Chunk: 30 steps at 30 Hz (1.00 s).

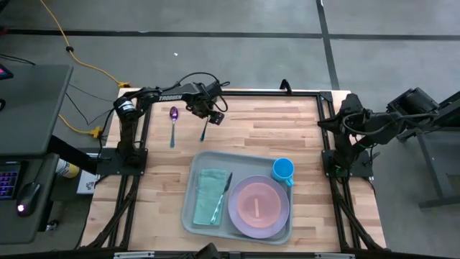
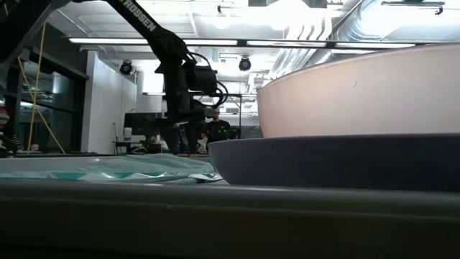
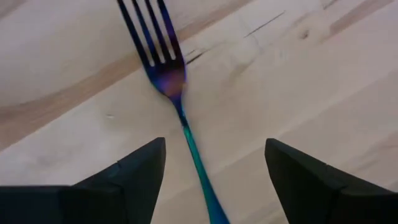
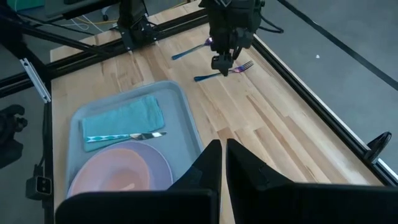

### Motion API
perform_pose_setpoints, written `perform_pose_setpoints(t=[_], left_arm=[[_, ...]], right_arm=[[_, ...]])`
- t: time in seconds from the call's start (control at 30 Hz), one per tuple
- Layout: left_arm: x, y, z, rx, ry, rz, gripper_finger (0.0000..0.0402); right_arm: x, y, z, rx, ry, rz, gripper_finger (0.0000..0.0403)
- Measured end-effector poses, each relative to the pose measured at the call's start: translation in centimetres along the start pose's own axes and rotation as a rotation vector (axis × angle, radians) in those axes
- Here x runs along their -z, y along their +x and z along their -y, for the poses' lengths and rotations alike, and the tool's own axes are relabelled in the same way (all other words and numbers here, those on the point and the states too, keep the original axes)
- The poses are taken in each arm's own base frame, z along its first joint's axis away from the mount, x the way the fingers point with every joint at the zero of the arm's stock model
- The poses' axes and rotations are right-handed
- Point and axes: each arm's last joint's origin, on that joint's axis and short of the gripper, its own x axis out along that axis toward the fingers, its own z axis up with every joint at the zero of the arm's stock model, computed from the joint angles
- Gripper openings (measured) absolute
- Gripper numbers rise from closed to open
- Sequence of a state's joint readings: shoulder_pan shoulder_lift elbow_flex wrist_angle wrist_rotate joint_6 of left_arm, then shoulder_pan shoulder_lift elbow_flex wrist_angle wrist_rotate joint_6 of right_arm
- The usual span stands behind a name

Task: Set up tray
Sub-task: Put the blue fork on the blue napkin to the left of the green knife

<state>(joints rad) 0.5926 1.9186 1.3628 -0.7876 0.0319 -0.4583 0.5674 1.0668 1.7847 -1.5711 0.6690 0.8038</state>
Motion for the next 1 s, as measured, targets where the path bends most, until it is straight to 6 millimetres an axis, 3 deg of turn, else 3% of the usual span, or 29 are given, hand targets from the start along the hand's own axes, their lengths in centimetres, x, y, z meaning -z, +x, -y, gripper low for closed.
perform_pose_setpoints(t=[0.4,0.7,1.0], left_arm=[[-0.1,0.0,-0.2,-0.062,-0.003,0.028,0.0283],[0.2,2.7,0.1,-0.089,0.02,-0.043,0.0266],[0.2,2.8,0.3,-0.111,0.032,-0.026,0.026]], right_arm=[[0.0,0.0,0.0,0.004,0.0,0.004,0.0],[0.0,0.0,0.0,0.006,0.001,0.006,0.0],[0.0,0.0,0.0,0.005,0.007,0.005,0.0]])
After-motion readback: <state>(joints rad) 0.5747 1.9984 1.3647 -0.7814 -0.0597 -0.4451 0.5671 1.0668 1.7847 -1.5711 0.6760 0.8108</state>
